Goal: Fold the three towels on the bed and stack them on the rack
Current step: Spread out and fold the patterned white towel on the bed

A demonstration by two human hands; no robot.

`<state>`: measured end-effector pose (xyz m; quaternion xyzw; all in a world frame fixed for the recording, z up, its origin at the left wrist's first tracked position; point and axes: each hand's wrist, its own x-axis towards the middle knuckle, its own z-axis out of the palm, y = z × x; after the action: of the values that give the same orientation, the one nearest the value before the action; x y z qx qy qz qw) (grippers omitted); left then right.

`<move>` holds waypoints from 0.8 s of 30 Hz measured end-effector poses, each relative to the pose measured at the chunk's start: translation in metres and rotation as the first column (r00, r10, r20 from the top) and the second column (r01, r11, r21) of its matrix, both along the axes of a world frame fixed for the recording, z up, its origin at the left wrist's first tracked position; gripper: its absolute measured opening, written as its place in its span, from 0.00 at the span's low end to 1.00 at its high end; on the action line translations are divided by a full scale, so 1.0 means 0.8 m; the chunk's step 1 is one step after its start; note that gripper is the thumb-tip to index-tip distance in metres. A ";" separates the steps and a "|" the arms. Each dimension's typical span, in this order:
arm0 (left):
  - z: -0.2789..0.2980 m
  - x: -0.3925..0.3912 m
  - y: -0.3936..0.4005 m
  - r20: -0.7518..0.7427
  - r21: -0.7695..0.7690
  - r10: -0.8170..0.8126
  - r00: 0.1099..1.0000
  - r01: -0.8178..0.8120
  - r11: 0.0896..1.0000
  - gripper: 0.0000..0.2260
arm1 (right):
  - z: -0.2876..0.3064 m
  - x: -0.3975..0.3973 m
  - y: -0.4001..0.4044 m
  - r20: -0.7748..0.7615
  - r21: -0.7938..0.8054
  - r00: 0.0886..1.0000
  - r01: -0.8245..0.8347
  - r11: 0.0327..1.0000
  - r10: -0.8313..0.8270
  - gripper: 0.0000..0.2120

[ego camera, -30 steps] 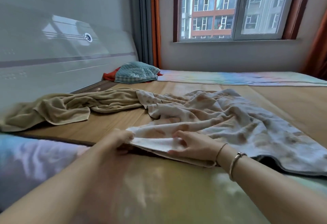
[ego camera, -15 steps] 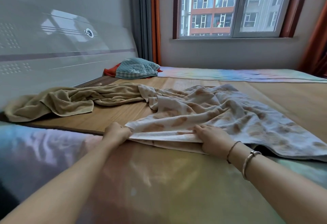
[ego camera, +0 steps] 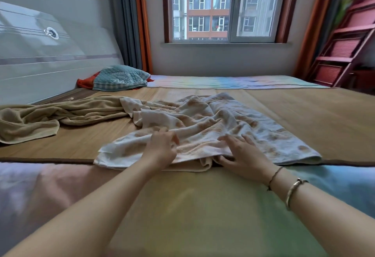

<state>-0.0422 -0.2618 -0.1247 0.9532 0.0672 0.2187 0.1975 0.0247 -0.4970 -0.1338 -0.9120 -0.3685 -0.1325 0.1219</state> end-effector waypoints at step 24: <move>-0.057 0.125 -0.035 -0.511 -0.087 0.146 0.847 -0.220 0.972 0.21 | -0.014 0.094 -0.168 -0.466 0.297 0.713 0.683 0.667 -0.524 0.29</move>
<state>0.0582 -0.2899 -0.1701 0.9499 0.2221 -0.0238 0.2188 0.0996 -0.6315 -0.1452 -0.9364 0.0284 -0.0868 0.3388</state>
